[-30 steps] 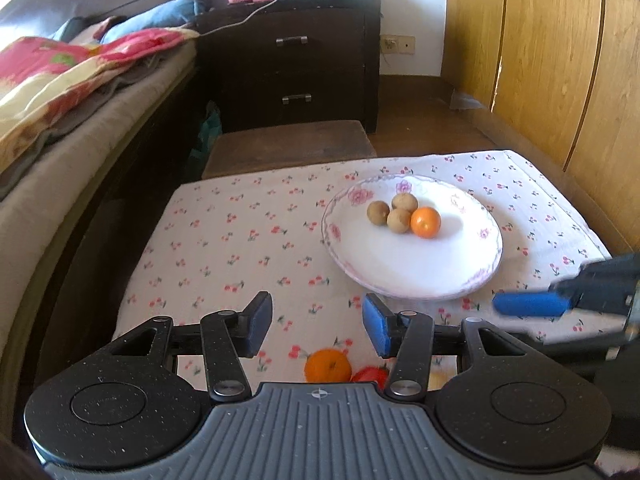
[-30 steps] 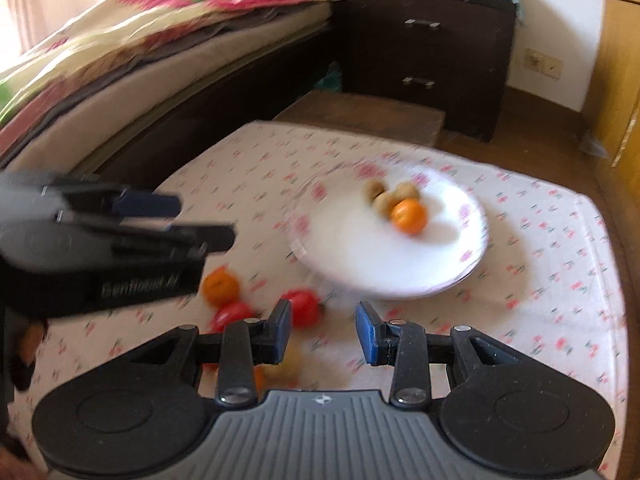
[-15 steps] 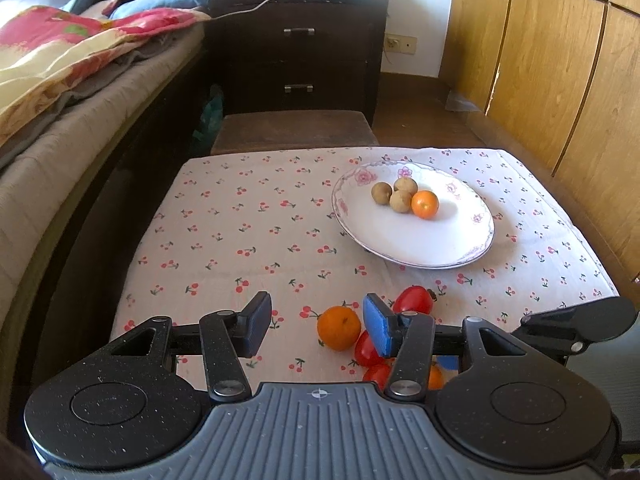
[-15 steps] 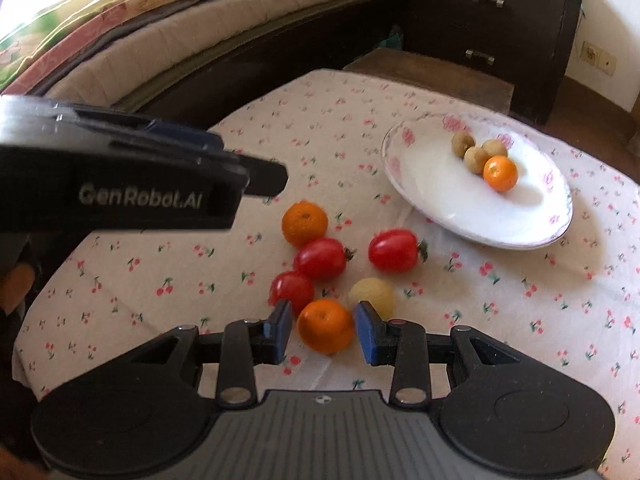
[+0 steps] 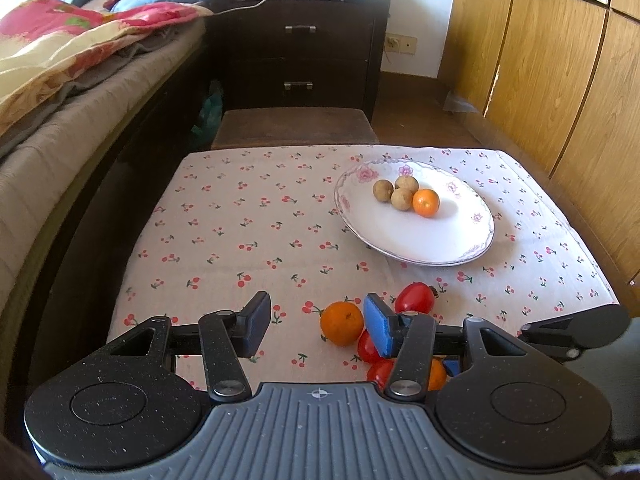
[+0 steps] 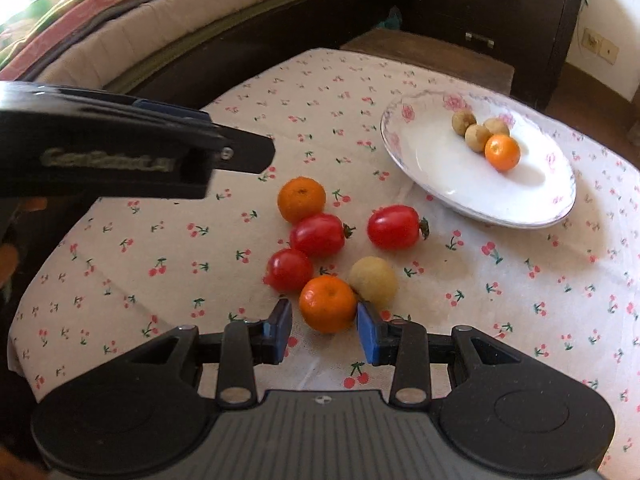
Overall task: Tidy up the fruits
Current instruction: 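Grasp another tangerine with the right tool while the left tool grasps a red tomato, then carry the tomato and tangerine over the white bowl and open both tools, then withdraw both open tools from the bowl toward the remaining fruit, then grasp a tangerine with the left tool while the right tool grasps a brown fruit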
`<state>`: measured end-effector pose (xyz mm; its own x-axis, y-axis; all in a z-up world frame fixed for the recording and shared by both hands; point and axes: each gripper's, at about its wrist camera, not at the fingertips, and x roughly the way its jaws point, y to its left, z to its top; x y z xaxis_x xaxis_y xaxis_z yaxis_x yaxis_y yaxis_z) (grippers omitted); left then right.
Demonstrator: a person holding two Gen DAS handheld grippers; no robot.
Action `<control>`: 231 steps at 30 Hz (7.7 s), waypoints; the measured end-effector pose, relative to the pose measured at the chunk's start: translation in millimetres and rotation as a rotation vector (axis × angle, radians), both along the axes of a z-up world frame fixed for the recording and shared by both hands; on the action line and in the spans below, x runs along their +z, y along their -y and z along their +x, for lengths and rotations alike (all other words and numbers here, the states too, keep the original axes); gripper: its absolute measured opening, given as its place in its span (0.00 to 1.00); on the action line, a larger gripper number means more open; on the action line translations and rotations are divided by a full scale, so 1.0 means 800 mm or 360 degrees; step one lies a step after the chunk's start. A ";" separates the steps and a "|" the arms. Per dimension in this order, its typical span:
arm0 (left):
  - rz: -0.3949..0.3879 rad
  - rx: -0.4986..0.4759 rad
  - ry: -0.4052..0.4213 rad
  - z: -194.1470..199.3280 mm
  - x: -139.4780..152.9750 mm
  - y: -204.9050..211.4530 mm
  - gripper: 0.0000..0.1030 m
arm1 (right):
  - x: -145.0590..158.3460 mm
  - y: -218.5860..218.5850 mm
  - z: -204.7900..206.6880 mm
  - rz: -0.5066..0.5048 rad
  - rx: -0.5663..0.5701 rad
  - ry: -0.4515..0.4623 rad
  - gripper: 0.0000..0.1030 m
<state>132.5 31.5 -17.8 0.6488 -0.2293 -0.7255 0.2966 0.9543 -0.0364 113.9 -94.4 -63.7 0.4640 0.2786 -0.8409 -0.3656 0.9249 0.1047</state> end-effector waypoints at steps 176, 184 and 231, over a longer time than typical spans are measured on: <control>-0.0125 0.0078 -0.0059 0.075 0.003 0.054 0.42 | 0.062 0.082 0.062 0.0049 -0.0275 0.0277 0.33; -0.0115 0.0053 -0.0066 0.056 0.002 0.050 0.42 | 0.052 0.065 0.041 0.0031 -0.0209 0.0231 0.33; -0.0063 0.0020 -0.0067 0.018 -0.003 0.030 0.50 | 0.015 0.042 0.029 0.0047 -0.0144 0.0096 0.34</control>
